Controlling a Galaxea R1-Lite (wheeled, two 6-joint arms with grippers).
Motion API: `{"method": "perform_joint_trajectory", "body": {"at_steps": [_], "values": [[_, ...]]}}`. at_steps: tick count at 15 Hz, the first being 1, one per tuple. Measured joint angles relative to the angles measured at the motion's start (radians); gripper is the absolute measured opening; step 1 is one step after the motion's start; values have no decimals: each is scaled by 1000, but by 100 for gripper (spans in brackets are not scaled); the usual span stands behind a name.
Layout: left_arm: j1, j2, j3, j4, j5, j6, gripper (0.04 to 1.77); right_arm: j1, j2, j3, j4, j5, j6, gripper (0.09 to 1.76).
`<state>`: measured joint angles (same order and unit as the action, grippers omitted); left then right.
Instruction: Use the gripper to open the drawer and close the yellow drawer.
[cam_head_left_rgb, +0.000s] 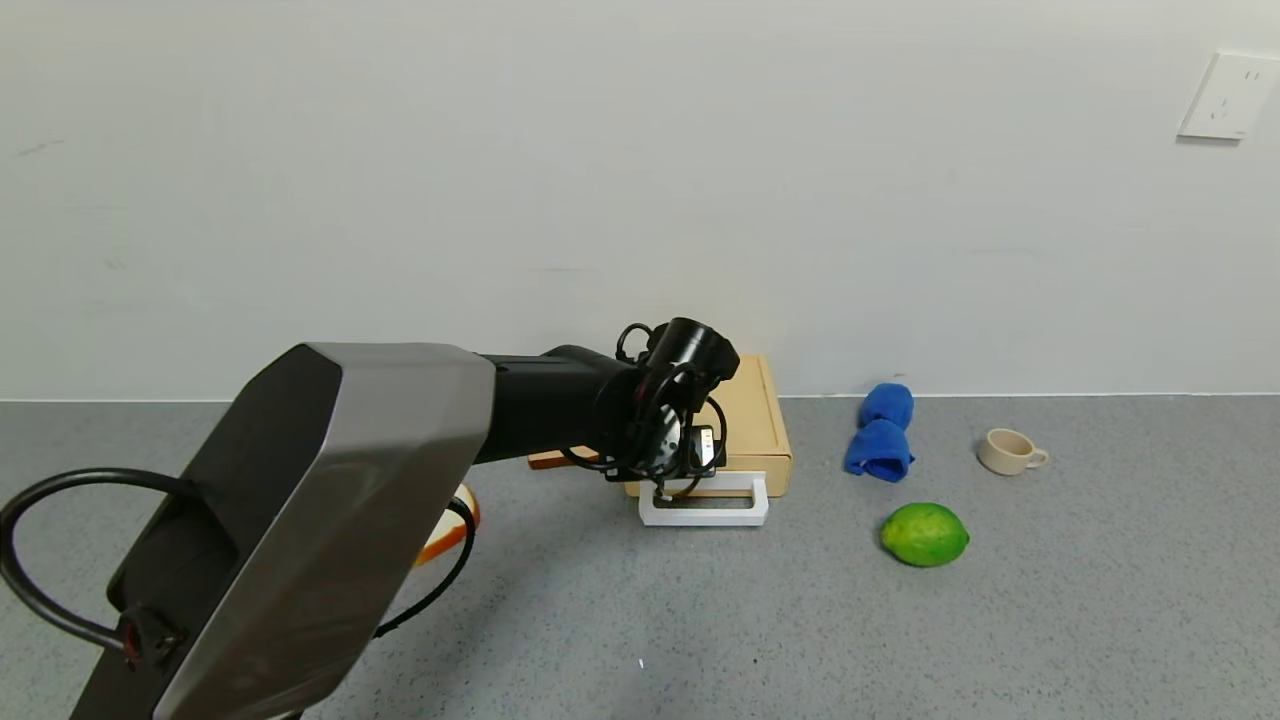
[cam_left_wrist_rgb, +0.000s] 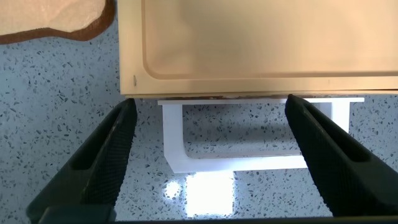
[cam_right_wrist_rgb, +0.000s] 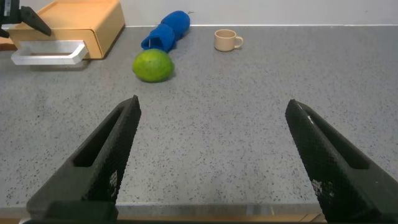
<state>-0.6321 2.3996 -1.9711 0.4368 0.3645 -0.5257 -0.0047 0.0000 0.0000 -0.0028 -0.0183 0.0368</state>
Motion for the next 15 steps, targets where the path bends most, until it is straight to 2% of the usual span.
{"method": "perform_joint_trajectory", "body": {"at_steps": [9,15], "values": [[-4,-12,13,-15,3,17,172,0,0,0,0,0,0,171],[-44,-147,21,135,3,51,172,0,0,0,0,0,0,171]]}}
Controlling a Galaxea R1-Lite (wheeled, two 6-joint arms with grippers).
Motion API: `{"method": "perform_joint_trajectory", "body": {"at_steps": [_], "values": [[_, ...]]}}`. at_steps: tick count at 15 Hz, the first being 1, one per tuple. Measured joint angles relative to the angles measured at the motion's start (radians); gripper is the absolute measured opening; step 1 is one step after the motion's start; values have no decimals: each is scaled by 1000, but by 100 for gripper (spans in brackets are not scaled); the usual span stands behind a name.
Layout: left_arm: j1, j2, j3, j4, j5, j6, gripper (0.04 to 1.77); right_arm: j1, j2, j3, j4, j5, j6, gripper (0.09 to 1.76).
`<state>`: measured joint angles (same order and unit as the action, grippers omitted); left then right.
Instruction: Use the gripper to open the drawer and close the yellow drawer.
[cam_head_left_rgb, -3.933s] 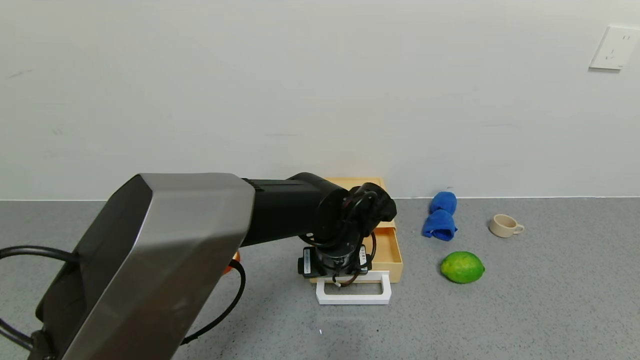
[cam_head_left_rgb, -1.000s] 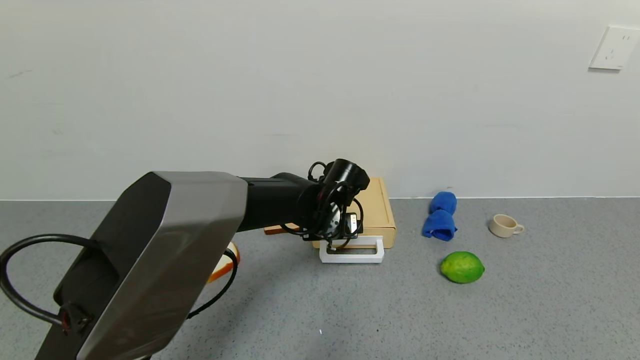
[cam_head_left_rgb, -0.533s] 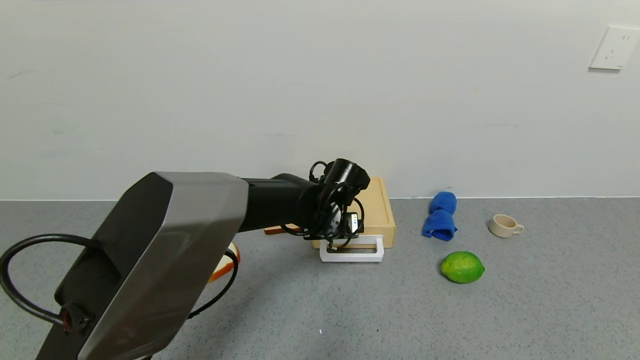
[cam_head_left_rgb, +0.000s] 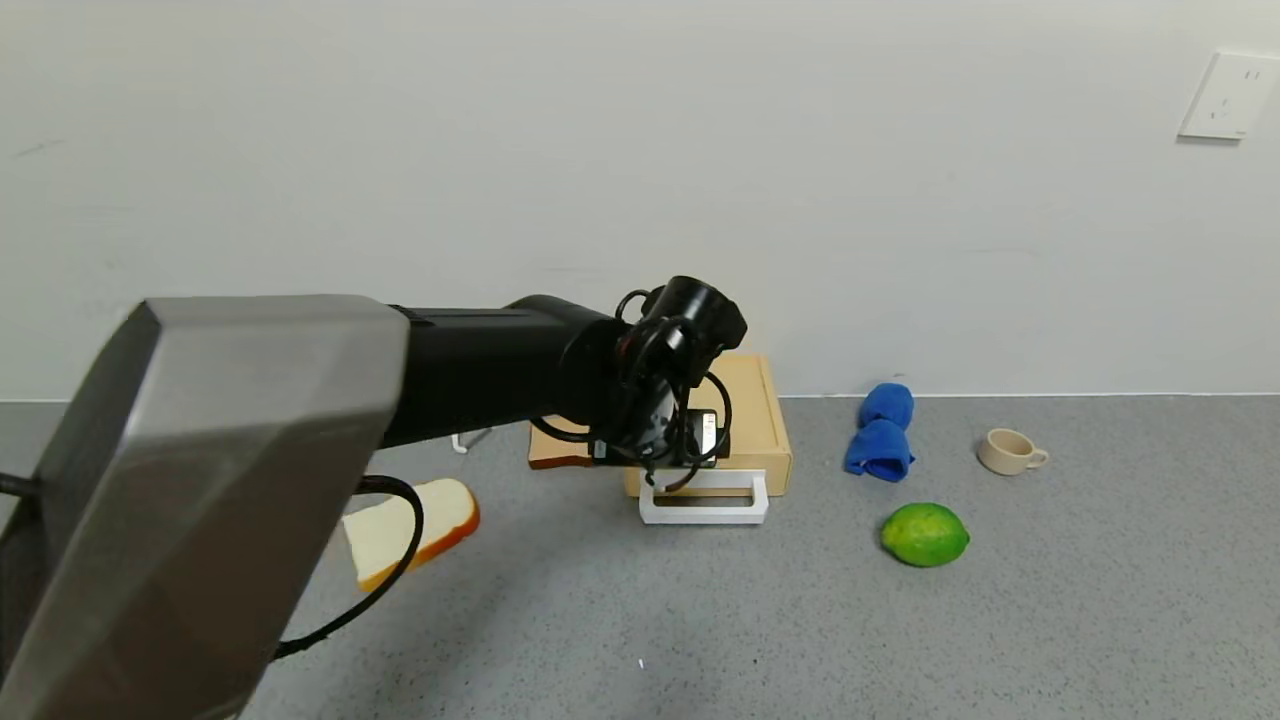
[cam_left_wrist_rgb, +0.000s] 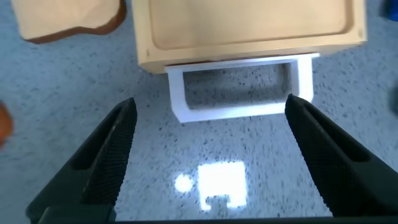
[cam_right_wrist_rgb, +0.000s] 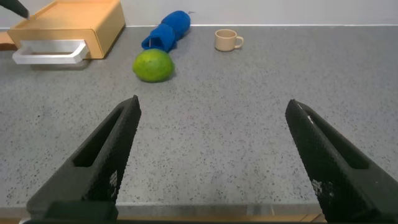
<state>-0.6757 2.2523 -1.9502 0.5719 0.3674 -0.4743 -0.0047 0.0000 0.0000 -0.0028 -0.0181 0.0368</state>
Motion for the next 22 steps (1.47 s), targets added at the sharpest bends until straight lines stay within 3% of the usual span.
{"method": "perform_joint_trajectory", "body": {"at_steps": [5,9,15,19,22], "values": [[3,-220,49,50,-43,150,172,0,0,0,0,0,0,171],[44,-425,122,51,-180,266,172,0,0,0,0,0,0,171],[182,-697,226,37,-319,300,172,0,0,0,0,0,0,171],[278,-876,443,-108,-367,407,172,0,0,0,0,0,0,171],[309,-1026,620,-225,-372,456,172,0,0,0,0,0,0,171]]}}
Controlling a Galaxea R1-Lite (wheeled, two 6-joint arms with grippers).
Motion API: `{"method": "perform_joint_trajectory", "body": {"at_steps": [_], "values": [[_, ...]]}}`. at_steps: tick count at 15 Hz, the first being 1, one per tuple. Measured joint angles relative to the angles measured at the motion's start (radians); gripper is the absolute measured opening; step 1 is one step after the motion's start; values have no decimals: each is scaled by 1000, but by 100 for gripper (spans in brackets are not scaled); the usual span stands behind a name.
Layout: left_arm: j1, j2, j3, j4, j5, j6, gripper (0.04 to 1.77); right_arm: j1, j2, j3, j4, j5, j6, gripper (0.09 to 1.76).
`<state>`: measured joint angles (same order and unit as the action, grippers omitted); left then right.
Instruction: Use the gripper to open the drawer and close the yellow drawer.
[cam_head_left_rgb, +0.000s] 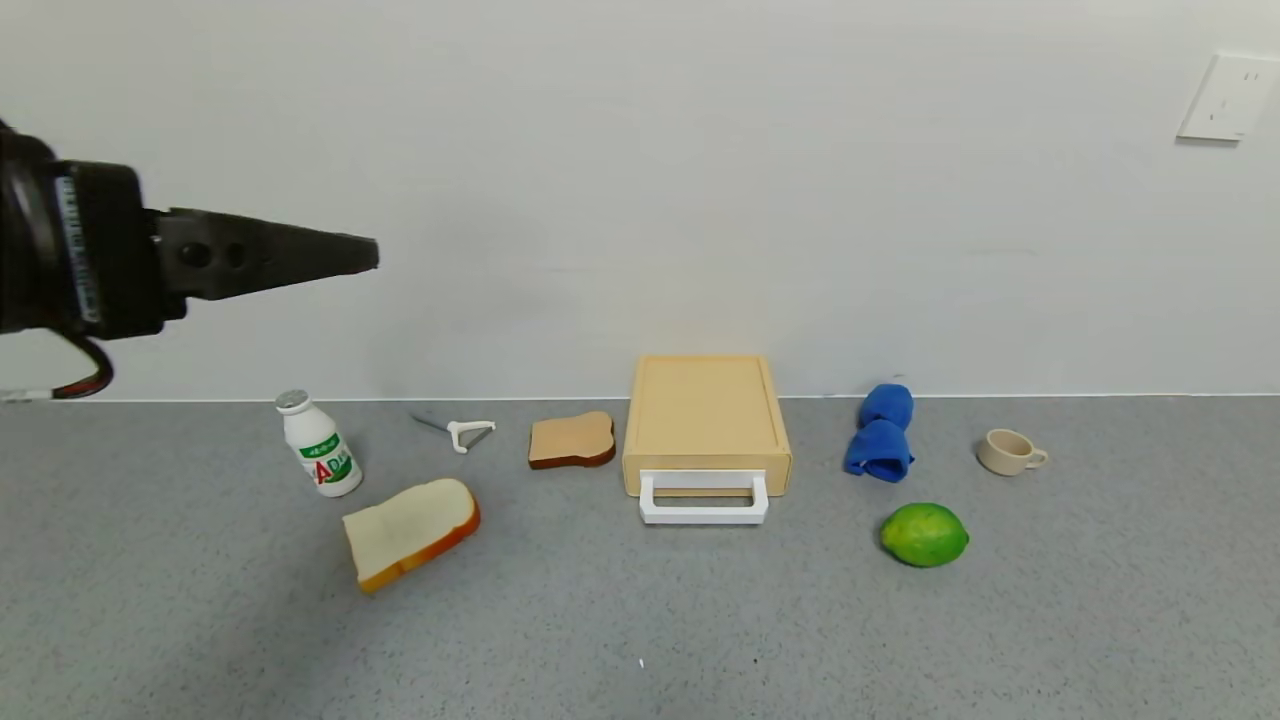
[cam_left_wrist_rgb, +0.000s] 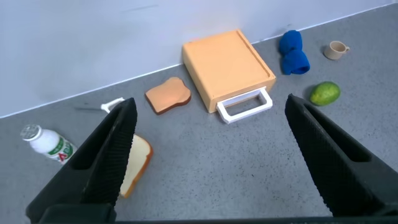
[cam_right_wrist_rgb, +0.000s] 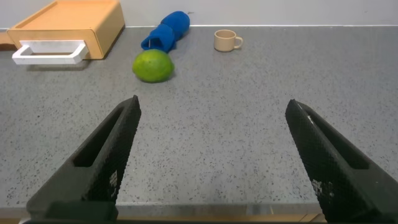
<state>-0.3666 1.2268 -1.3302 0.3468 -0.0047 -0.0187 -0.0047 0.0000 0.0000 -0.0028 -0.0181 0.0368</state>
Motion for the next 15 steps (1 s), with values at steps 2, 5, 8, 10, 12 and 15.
{"method": "perform_joint_trajectory", "body": {"at_steps": [2,5,8,10,12,15], "values": [[7,-94,79,-18,4,5,172,0,0,0,0,0,0,171],[36,-223,160,-23,9,14,172,0,0,0,0,0,0,171],[139,-350,246,-22,21,50,172,0,0,0,0,0,0,171],[211,-434,295,-18,49,57,172,0,0,0,0,0,0,171],[278,-511,326,-14,93,60,172,0,0,0,0,0,0,171],[357,-615,345,9,143,61,172,0,0,0,0,0,0,171]]}}
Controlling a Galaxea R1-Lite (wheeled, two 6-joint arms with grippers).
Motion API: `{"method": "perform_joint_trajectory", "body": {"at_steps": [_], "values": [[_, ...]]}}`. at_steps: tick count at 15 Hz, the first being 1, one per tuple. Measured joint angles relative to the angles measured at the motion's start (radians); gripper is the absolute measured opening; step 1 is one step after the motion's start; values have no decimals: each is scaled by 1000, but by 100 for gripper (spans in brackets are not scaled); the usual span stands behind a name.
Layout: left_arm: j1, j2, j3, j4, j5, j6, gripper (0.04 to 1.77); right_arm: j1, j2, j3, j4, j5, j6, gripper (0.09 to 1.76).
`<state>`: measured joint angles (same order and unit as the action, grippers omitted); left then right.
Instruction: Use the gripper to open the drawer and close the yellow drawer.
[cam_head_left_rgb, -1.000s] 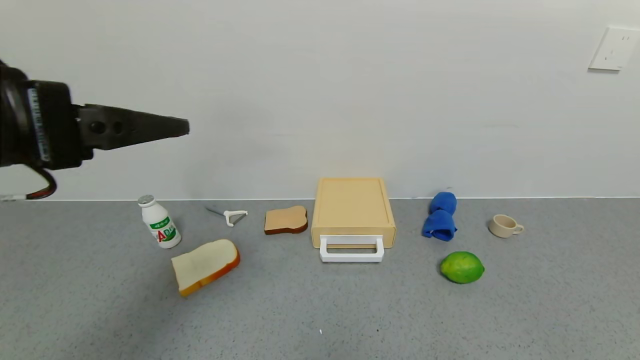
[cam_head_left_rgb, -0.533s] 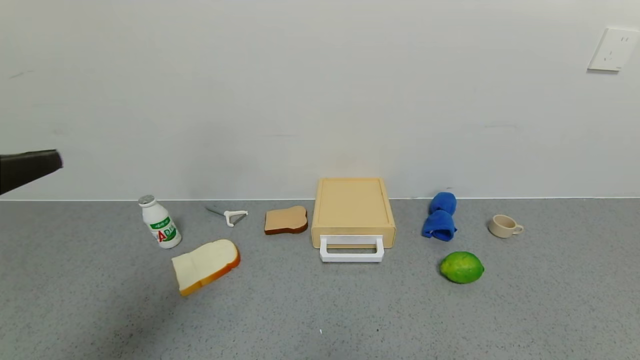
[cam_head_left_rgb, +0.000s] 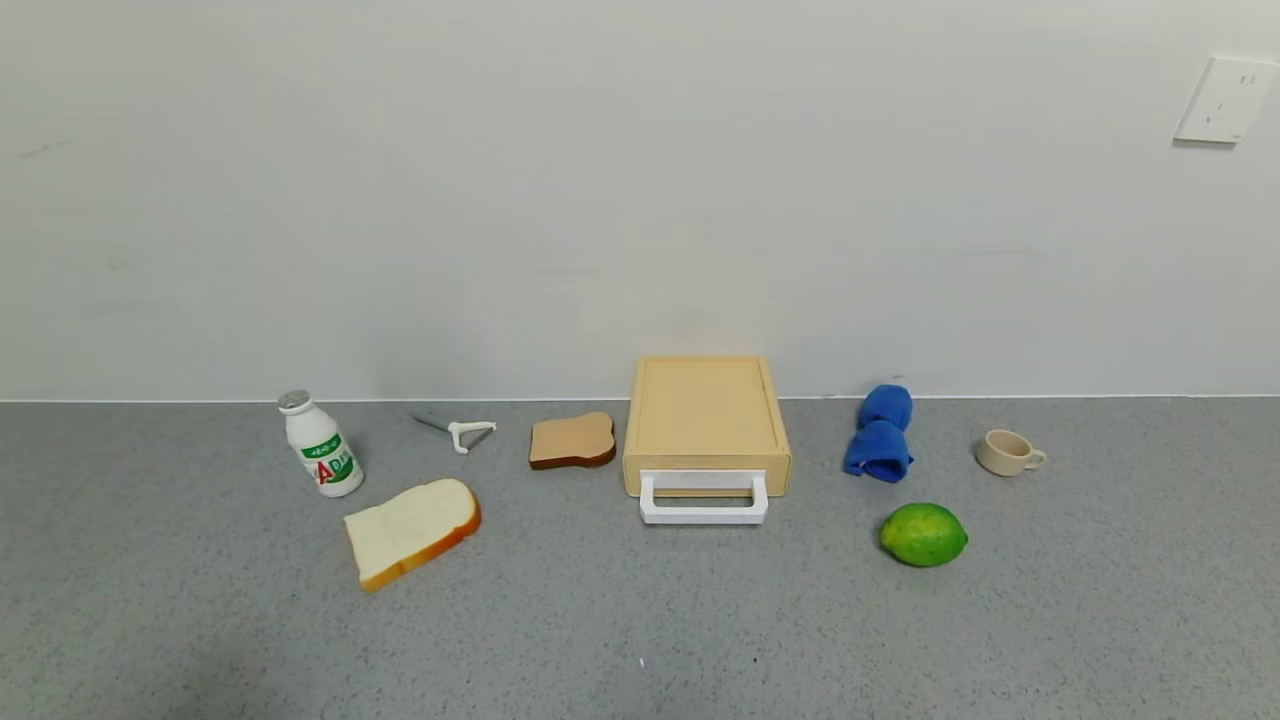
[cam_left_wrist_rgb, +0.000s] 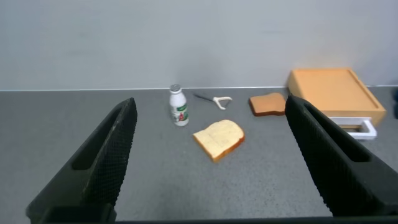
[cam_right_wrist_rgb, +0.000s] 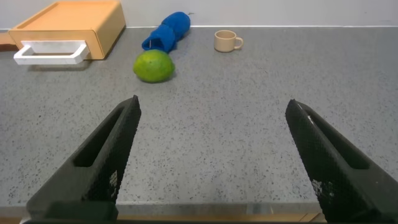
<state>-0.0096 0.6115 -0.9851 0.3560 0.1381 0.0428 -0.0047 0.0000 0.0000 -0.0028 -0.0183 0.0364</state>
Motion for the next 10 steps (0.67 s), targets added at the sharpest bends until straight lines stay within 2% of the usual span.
{"method": "perform_joint_trajectory", "body": {"at_steps": [4,10], "values": [[52,-159,53,31,3,18,172,0,0,0,0,0,1,171],[35,-395,260,3,-57,21,172,0,0,0,0,0,0,171]]}}
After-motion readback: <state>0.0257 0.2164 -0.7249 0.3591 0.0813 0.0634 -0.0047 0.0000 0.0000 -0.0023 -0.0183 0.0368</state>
